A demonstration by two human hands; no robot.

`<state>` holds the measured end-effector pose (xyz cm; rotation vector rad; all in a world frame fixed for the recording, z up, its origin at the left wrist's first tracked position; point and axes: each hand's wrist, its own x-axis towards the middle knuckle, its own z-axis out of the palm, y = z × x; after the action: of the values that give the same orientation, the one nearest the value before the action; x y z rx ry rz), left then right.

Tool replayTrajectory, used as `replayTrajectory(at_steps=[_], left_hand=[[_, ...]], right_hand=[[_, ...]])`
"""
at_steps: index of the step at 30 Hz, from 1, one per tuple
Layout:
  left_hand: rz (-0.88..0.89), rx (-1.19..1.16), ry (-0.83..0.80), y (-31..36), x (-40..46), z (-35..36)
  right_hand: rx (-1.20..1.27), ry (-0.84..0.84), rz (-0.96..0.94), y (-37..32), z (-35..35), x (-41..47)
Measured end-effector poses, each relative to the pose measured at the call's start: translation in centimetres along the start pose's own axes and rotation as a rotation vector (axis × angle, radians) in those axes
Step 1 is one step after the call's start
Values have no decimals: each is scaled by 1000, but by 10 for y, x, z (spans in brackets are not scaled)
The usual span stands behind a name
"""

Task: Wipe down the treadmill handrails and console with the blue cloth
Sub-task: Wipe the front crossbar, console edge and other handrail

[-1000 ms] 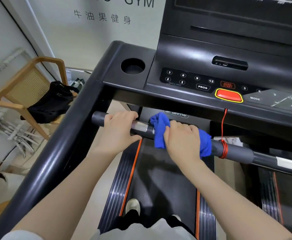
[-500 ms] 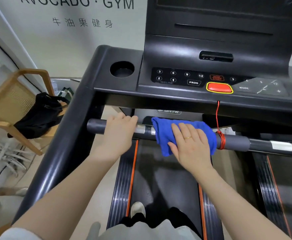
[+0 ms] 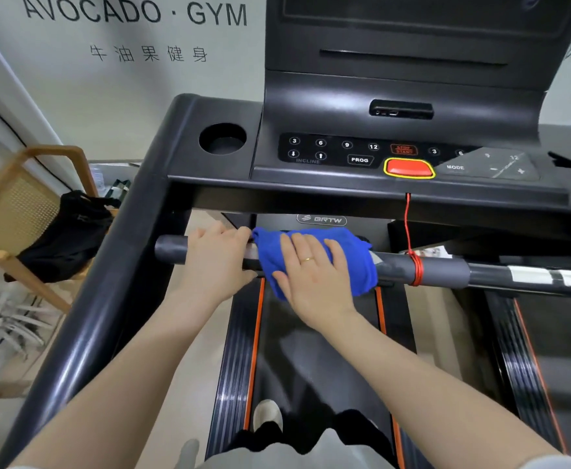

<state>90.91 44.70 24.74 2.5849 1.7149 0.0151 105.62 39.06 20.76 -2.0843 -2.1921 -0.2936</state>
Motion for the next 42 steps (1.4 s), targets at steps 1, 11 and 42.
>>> replayTrajectory(at_steps=[1, 11, 42], left_hand=[[-16, -18, 3, 1, 0, 0], [-227, -49, 40, 23, -8, 1], [62, -186, 62, 196, -6, 12]], right_hand=[[-3, 3, -46, 5, 0, 1], [-124, 30, -126, 89, -12, -7], [221, -127, -98, 193, -15, -70]])
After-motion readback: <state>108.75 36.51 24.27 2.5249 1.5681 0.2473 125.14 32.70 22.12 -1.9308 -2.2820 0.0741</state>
